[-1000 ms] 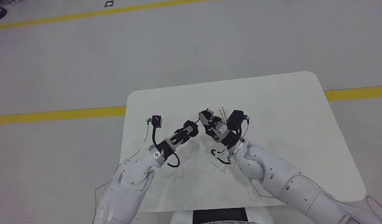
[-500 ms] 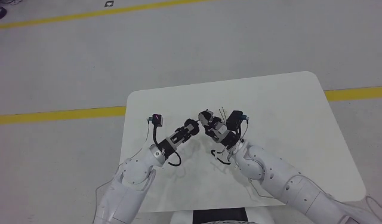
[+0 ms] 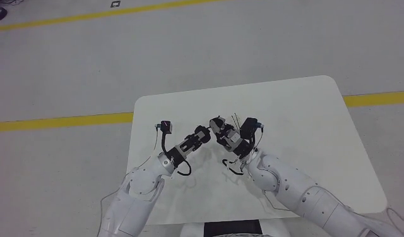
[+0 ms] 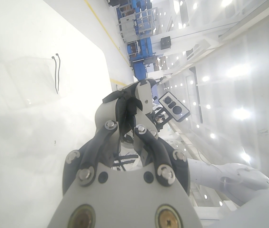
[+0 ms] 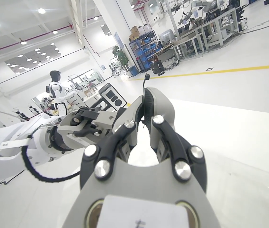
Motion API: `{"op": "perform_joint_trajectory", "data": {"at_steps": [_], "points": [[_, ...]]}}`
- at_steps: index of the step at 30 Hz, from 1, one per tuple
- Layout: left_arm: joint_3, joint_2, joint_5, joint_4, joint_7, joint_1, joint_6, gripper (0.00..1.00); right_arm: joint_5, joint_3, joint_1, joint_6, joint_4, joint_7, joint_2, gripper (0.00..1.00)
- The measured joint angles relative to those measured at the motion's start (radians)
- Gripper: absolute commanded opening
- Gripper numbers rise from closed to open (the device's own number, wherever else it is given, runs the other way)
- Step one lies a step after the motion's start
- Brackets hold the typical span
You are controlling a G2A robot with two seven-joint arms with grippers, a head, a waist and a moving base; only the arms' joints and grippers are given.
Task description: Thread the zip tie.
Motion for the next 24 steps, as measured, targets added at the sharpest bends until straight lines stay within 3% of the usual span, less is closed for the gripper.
{"op": "perform_joint_trajectory", "data": {"at_steps": [13, 14, 15, 24], "points": [[0.0, 0.004, -0.013, 0.002, -0.001, -0.003, 0.0, 0.0, 0.011, -0.022, 0.015, 0.0, 0.006, 0.005, 0.004, 0.02], [-0.001, 0.004, -0.014, 0.003, -0.001, -0.004, 0.0, 0.0, 0.01, -0.022, 0.016, 0.0, 0.007, 0.005, 0.004, 0.42], [-0.002, 0.005, -0.016, 0.004, 0.0, -0.004, 0.0, 0.0, 0.007, -0.021, 0.017, 0.0, 0.009, 0.004, 0.005, 1.0], [0.0, 0.006, -0.024, 0.013, 0.01, -0.006, 0.0, 0.0, -0.017, 0.002, 0.007, 0.0, 0.001, -0.009, 0.008, 1.0]]}}
